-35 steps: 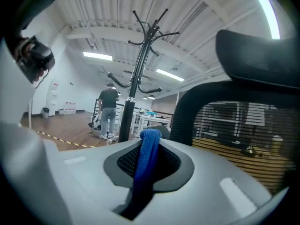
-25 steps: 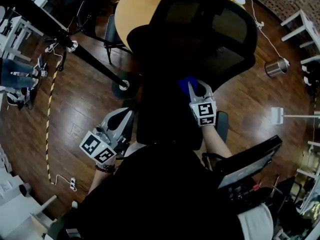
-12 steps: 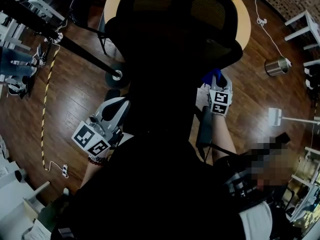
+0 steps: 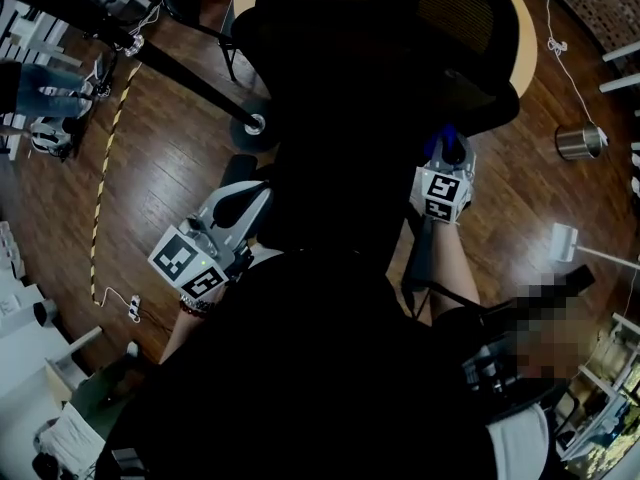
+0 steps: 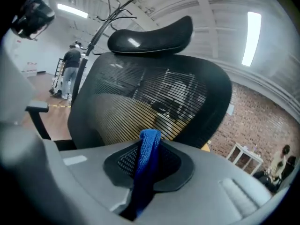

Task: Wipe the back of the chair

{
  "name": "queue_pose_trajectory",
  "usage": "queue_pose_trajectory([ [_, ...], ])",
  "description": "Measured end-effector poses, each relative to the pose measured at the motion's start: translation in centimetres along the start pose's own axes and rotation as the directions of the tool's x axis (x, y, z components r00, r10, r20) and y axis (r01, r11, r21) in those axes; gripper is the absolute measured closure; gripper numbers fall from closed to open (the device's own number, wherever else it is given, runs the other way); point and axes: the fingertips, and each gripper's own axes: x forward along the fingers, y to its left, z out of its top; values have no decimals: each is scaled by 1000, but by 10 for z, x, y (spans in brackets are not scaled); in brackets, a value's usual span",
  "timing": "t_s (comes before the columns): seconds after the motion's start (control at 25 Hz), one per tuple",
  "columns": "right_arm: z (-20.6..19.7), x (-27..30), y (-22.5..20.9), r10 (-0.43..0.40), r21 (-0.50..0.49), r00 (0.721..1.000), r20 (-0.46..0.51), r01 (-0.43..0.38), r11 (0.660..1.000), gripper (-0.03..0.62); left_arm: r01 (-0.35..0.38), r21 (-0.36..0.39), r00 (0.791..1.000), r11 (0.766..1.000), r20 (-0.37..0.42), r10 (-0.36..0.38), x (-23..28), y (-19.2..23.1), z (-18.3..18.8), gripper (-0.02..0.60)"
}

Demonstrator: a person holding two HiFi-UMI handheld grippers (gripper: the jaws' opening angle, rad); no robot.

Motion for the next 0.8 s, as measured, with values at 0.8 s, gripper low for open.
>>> queue_pose_trajectory([
  [0.8,89,74,197,159,-56,980,122,-153,987,554,-116,5,992,993,-54,116,-91,144,-21,575],
])
